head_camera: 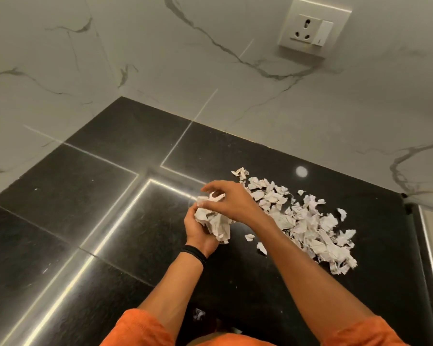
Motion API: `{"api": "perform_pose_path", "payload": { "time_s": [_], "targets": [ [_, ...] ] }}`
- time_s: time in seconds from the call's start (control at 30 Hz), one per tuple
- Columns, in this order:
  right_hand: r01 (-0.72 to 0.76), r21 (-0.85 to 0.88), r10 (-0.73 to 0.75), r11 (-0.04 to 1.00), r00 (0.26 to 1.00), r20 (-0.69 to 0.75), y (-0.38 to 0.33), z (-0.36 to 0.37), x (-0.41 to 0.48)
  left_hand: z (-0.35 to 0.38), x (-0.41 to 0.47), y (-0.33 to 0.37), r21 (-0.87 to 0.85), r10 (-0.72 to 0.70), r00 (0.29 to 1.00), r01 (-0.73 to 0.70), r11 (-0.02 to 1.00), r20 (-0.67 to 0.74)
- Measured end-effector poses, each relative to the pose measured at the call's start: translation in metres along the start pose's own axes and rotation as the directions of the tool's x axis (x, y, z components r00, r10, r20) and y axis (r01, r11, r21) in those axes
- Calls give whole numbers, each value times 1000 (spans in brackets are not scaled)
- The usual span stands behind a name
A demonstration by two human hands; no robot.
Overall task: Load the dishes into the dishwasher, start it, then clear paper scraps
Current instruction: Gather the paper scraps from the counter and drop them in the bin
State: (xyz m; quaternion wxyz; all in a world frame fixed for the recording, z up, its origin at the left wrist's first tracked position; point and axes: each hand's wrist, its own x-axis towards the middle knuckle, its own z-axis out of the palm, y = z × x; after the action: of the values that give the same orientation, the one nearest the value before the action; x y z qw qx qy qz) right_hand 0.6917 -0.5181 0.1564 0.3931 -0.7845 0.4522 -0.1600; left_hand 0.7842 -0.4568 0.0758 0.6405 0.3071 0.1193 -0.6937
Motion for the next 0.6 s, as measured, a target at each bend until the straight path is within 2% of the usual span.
{"api": "perform_pose_path", "payload": {
  "time_s": [0.1,0.2,0.3,0.43,0.6],
  "targets": [
    [-34,164,56,986,989,-136,10,-20,1,1,1,-3,-40,-4,1000,4,999,2],
    [-133,61,145,989,943,-299,45,-44,5,1,1,-1,-28,-14,1000,13,1000,-5],
    [-259,-170,224,951,953,-202,81,-49,8,0,1,3,-28,-6,999,5,1000,-31],
    [-148,-430,151,891,988,-28,103,-21,12,-7,6,10,-25,-5,999,4,1000,-43],
    [3,-560,-1,828,1000,4,105,3,13,-8,10,14,-5,7,999,-8,1000,-35]
  ]
}}
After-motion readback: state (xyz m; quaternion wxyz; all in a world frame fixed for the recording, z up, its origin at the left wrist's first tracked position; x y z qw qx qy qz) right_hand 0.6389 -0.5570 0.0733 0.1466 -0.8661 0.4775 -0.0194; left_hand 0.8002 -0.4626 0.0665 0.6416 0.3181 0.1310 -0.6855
